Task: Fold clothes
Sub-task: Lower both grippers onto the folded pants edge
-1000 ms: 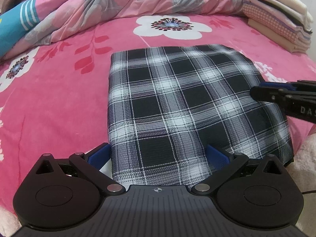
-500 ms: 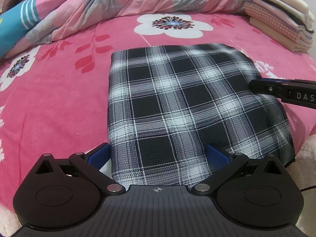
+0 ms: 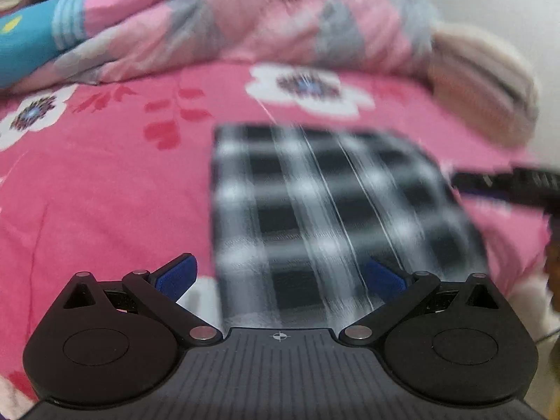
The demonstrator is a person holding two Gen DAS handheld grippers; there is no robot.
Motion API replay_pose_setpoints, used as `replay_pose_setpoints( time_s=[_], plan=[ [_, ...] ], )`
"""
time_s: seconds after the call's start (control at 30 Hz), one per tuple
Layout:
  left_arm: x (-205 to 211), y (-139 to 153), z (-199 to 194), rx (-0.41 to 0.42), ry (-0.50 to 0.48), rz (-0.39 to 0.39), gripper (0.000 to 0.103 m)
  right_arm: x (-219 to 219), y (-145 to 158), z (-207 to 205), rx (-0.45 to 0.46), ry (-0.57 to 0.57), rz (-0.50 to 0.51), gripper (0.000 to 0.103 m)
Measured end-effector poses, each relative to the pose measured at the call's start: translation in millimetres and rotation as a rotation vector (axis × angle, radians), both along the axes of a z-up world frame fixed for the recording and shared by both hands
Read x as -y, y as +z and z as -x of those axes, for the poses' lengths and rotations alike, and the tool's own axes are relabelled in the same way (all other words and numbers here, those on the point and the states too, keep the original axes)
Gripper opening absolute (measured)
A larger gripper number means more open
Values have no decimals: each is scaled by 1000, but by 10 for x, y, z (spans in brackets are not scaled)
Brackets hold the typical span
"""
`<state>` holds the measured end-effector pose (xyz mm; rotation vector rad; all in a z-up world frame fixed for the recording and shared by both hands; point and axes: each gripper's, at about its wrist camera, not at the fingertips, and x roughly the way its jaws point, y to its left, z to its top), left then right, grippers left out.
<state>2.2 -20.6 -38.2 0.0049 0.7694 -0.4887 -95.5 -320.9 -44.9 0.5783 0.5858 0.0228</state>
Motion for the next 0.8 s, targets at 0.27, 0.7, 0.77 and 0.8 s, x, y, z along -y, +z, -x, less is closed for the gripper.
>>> replay_pose_setpoints(
  time_s=[0.27, 0.7, 0.77, 0.8],
  plan=[
    [-318, -296, -444, -164, -15, 181, 98, 463, -359, -60, -80, 16, -283, 75],
    [-79, -438, -1018, -166, -182, 283, 74, 510, -465, -765, -81, 257, -385, 86],
    [-42, -455, -1051, -157, -189, 280, 72, 485, -458, -857, -79, 273, -369, 81],
    [-25, -462, -1055, -148, -193, 278, 70, 467, -450, -876, -76, 275, -356, 78]
  ],
)
